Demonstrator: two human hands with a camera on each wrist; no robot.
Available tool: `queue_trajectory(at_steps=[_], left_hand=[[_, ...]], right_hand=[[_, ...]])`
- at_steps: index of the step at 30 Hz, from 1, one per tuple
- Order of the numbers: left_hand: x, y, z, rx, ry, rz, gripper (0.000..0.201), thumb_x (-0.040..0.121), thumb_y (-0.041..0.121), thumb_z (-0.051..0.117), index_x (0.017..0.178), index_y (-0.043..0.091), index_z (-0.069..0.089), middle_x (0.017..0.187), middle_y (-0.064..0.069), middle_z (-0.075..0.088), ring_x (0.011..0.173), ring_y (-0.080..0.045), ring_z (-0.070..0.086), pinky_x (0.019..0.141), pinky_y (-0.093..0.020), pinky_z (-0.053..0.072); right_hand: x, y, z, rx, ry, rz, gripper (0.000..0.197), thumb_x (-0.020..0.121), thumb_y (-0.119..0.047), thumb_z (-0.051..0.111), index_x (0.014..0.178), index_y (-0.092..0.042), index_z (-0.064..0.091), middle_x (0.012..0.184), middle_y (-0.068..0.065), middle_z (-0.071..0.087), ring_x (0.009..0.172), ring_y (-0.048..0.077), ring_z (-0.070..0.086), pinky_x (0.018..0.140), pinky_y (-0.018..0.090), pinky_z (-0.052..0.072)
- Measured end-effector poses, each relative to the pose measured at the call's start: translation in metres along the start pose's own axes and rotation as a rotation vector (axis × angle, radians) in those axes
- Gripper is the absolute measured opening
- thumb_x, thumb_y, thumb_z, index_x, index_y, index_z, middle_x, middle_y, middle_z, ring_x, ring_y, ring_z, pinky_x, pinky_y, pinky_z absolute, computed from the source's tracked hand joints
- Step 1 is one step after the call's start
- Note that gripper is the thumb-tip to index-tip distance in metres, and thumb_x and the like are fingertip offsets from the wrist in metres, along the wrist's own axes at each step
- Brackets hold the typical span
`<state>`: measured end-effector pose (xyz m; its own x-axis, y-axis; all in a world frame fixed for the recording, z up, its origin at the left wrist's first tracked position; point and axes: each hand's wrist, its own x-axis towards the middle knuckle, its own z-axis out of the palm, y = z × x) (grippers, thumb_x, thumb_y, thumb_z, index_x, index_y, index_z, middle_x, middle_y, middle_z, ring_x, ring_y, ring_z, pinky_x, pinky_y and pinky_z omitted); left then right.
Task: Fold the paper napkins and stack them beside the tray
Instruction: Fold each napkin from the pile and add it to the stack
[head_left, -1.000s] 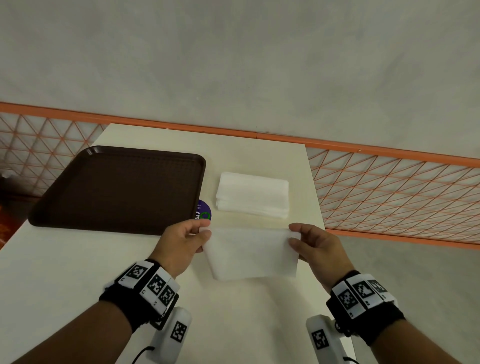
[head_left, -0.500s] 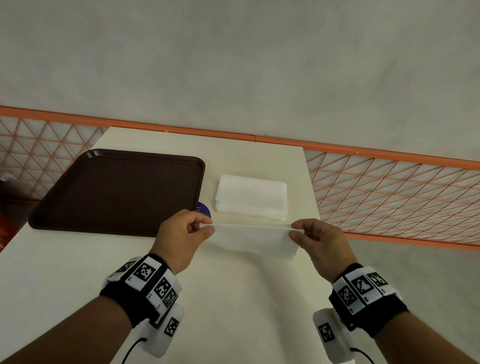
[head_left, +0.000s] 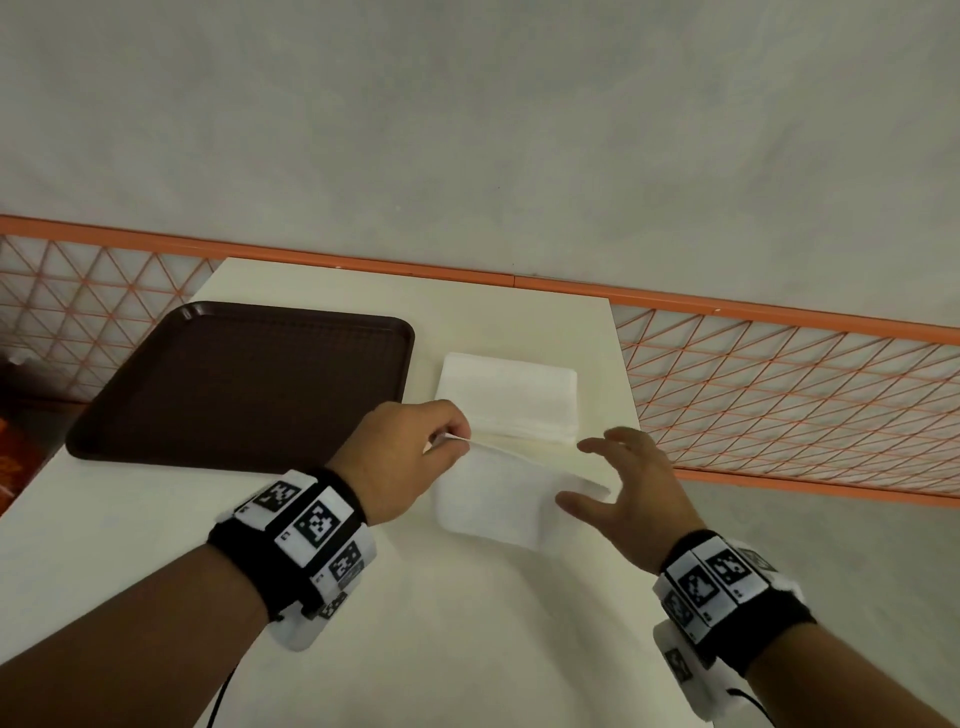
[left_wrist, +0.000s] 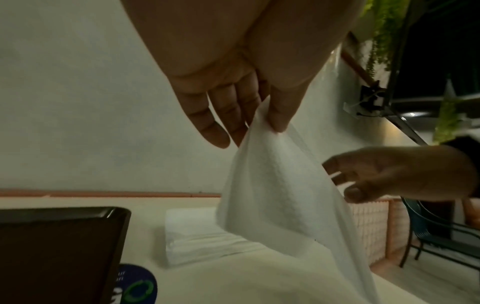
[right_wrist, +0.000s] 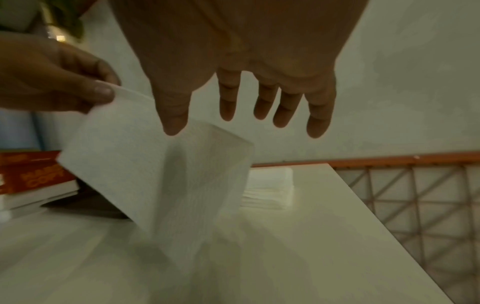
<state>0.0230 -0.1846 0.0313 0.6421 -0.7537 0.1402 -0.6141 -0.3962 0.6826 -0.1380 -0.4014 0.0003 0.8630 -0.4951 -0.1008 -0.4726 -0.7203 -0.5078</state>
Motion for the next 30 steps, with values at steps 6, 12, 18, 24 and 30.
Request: queue_trajectory(at_steps=[6, 12, 18, 24, 30], left_hand=[[0.004, 0.009, 0.004, 0.158, -0.164, 0.073, 0.010, 0.093, 0.032, 0.057, 0.097, 0.027, 0.064, 0.082, 0.009, 0.066, 0.077, -0.008, 0.060, 0.074, -0.030, 0.052], [0.003, 0.007, -0.008, 0.054, -0.132, 0.021, 0.004, 0.090, 0.027, 0.063, 0.089, 0.025, 0.067, 0.069, 0.005, 0.062, 0.062, -0.009, 0.056, 0.062, -0.023, 0.048], [0.000, -0.008, -0.008, -0.016, -0.161, -0.084, 0.003, 0.091, 0.024, 0.062, 0.090, 0.026, 0.064, 0.072, 0.008, 0.060, 0.064, -0.010, 0.062, 0.065, -0.026, 0.055], [-0.003, -0.019, 0.007, -0.112, -0.210, -0.193, 0.017, 0.085, 0.032, 0.069, 0.099, 0.023, 0.067, 0.085, 0.003, 0.068, 0.079, -0.012, 0.065, 0.078, -0.033, 0.056], [0.009, -0.007, 0.009, -0.040, -0.190, -0.126, 0.027, 0.084, 0.033, 0.071, 0.109, 0.026, 0.065, 0.103, 0.013, 0.064, 0.097, -0.003, 0.058, 0.088, -0.024, 0.049]], right_hand=[[0.009, -0.041, 0.007, -0.097, -0.088, -0.342, 0.045, 0.089, -0.050, 0.059, 0.131, -0.031, 0.054, 0.132, -0.015, 0.057, 0.124, 0.009, 0.050, 0.109, 0.038, 0.033], [0.006, -0.046, 0.010, -0.107, -0.137, -0.333, 0.028, 0.099, -0.040, 0.046, 0.113, -0.025, 0.065, 0.105, -0.006, 0.071, 0.096, 0.020, 0.062, 0.082, 0.034, 0.048], [0.006, -0.034, -0.001, -0.020, -0.157, -0.296, 0.024, 0.100, -0.030, 0.049, 0.110, -0.018, 0.068, 0.100, -0.002, 0.072, 0.093, 0.019, 0.063, 0.084, 0.032, 0.048], [0.012, -0.038, -0.006, 0.005, -0.172, -0.290, 0.023, 0.099, -0.029, 0.050, 0.108, -0.018, 0.069, 0.100, -0.005, 0.072, 0.092, 0.016, 0.063, 0.084, 0.030, 0.048], [0.020, -0.042, -0.008, -0.078, -0.230, -0.321, 0.025, 0.100, -0.032, 0.046, 0.108, -0.024, 0.068, 0.099, -0.006, 0.070, 0.091, 0.017, 0.061, 0.083, 0.034, 0.049]])
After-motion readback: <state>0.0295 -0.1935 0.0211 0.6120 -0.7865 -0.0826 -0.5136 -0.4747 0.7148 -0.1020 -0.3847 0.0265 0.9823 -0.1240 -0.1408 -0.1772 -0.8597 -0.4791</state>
